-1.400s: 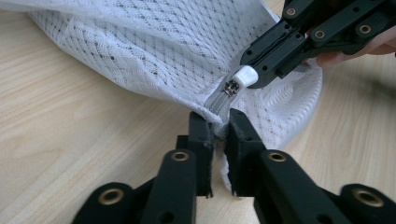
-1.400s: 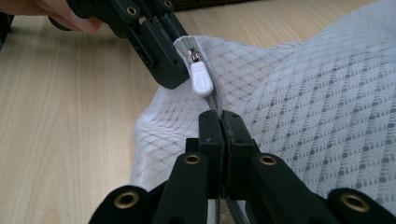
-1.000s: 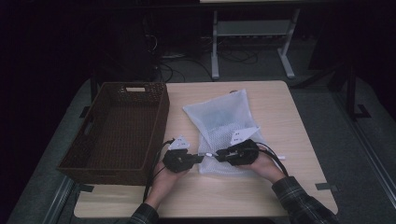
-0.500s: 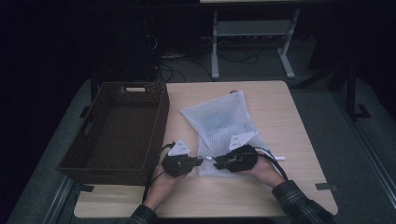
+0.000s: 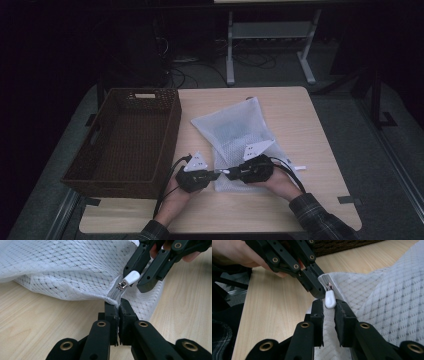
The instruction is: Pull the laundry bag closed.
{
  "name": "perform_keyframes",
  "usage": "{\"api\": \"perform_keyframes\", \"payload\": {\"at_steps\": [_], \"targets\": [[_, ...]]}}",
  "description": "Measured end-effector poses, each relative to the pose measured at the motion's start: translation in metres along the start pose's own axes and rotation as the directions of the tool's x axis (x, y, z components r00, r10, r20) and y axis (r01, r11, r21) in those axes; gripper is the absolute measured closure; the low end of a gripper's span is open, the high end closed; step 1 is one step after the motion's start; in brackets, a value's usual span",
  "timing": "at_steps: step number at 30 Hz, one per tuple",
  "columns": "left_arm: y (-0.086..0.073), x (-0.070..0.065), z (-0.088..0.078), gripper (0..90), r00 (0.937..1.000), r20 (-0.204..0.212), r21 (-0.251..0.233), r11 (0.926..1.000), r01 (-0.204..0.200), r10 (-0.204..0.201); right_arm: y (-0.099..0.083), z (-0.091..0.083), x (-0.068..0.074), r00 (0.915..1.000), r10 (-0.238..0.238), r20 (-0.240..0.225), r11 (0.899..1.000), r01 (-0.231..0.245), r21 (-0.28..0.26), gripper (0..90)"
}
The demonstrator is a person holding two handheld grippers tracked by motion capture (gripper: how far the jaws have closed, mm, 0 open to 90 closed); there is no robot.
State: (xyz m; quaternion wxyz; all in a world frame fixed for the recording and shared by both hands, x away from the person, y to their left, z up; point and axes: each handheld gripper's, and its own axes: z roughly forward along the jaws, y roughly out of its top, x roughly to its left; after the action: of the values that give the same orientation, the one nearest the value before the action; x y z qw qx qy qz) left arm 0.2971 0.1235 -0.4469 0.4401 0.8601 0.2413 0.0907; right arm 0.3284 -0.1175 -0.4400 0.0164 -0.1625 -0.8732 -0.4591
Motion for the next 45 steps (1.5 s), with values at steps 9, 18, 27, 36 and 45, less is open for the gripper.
{"api": "perform_keyframes", "payload": {"at_steps": [9,18,27,36,45], "targets": [[0.0002,-0.0017,0.0012,87.4,0.9999,-0.003,0.012,0.9998,-0.016,0.016,0.0042,0.0057,0.0015,0.9999,-0.005,-0.012,1.0,0.005,-0.002,79.1],[0.0006,-0.0023,0.0017,87.4,0.9999,-0.004,0.012,0.9998,-0.013,0.013,0.0059,0.0066,0.0014,0.9995,-0.02,0.024,1.0,0.02,0.003,85.4],[0.0002,0.0027,0.0001,87.9,0.9979,0.018,0.001,0.9981,0.062,-0.062,0.0068,0.0056,0.0043,0.998,-0.04,0.05,0.999,0.04,0.007,86.1],[-0.0009,0.0048,-0.0013,88.0,0.9954,0.027,-0.01,0.9957,0.092,-0.092,0.0057,0.0048,0.0045,0.9978,-0.041,0.053,0.999,0.04,0.015,86.2],[-0.0018,0.0069,-0.003,88.2,0.9937,0.03,-0.017,0.994,0.108,-0.108,0.0042,0.0028,0.0035,0.997,-0.045,0.064,0.999,0.044,0.022,86.2]]}}
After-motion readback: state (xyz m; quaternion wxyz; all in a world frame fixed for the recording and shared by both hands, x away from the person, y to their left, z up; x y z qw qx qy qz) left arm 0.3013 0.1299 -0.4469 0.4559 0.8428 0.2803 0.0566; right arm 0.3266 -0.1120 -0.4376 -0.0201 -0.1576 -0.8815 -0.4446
